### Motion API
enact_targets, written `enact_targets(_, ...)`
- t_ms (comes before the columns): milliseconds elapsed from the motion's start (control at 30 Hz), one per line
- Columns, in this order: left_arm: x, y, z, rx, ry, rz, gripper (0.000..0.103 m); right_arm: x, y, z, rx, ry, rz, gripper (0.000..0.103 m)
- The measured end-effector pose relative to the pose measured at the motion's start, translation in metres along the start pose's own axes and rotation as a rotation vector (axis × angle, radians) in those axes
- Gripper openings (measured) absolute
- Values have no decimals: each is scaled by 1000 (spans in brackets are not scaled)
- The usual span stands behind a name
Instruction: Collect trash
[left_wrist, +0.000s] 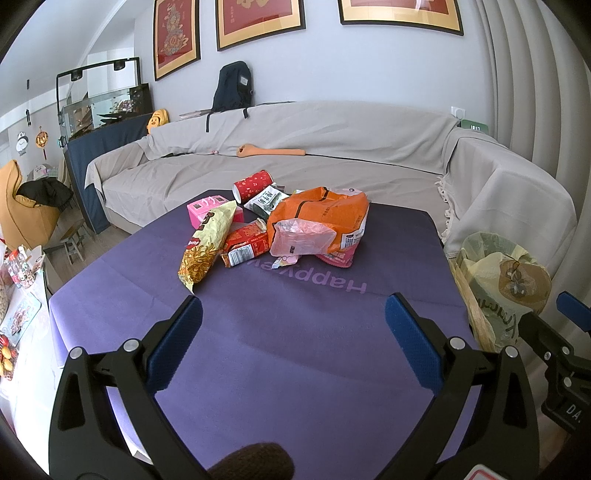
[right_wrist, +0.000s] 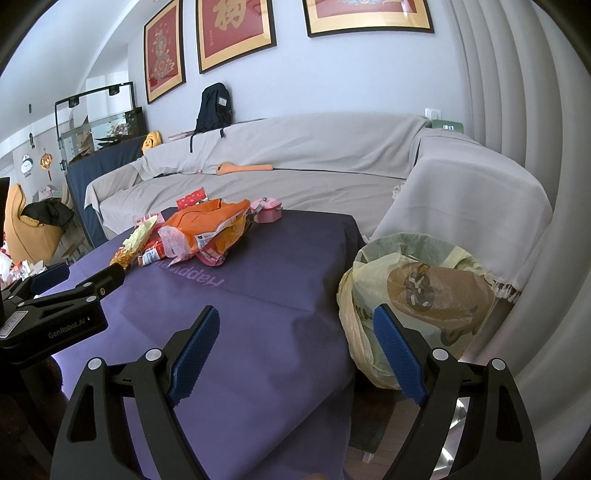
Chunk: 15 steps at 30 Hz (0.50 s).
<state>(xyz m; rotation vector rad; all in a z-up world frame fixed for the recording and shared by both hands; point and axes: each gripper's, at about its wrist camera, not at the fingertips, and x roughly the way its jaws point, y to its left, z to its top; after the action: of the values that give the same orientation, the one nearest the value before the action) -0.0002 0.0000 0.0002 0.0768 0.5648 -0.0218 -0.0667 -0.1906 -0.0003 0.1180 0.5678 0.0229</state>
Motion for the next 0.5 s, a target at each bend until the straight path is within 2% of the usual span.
enact_targets(333,7,4,7,-16,27,-23,94,4,-6,4,6,3,-8,82)
enact_targets(500,28,11,24,-27,35,-72,94,17,-13,28,-32,-44,-52,82)
